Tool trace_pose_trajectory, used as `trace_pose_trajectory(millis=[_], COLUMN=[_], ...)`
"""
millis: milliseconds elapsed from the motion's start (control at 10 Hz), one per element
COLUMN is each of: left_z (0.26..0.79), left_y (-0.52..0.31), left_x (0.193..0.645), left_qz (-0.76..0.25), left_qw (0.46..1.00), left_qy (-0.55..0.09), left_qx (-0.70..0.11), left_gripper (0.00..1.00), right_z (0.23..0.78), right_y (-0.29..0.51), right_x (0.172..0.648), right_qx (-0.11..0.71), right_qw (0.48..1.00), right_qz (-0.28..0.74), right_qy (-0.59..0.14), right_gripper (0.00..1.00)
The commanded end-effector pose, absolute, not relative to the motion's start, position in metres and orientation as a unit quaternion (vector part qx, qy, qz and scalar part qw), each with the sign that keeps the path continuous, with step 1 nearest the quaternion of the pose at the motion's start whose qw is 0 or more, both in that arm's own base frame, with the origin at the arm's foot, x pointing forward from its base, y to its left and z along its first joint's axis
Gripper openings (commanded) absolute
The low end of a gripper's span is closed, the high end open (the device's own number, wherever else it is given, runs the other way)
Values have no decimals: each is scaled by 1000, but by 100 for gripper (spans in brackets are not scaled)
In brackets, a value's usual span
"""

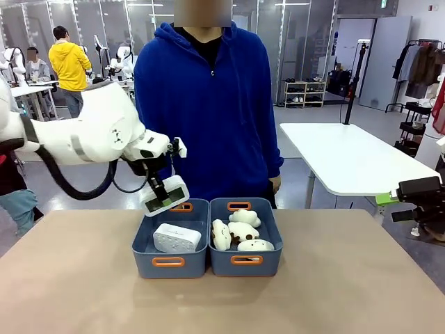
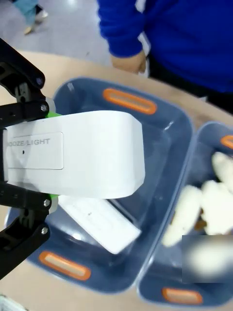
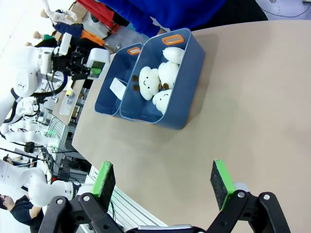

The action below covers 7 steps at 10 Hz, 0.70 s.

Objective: Sort the digital clocks into the basket.
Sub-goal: Pick up the Digital clock from the table and place it into the empty Plastic storage basket.

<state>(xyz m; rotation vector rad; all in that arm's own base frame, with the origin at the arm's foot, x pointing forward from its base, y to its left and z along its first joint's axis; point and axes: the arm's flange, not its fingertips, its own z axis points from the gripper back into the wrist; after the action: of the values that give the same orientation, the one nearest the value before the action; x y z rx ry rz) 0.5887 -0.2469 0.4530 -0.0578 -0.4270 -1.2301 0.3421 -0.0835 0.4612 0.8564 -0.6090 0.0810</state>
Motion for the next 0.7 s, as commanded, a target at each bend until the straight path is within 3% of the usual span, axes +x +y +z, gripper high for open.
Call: trace_pose_trajectory(millis=[0,200,600], left_z=[444,417,372], left_y=[-257,-261,-260], left_x=[608,616,620], left_qz=[-631,-658,-696], left_qw=[740,720,686], left_qy=[-234,-218,-210], left_qx=[-3,37,26], left_gripper=[0,0,0], right_z=[460,460,460], right_y=[-84,-84,-84], right_x=[342,342,342], right_qx=[409,409,409], right_qw=[864,864,864], right_qz=[42,42,42], right_qy=[-290,-290,-290], right_gripper=[100,100,100])
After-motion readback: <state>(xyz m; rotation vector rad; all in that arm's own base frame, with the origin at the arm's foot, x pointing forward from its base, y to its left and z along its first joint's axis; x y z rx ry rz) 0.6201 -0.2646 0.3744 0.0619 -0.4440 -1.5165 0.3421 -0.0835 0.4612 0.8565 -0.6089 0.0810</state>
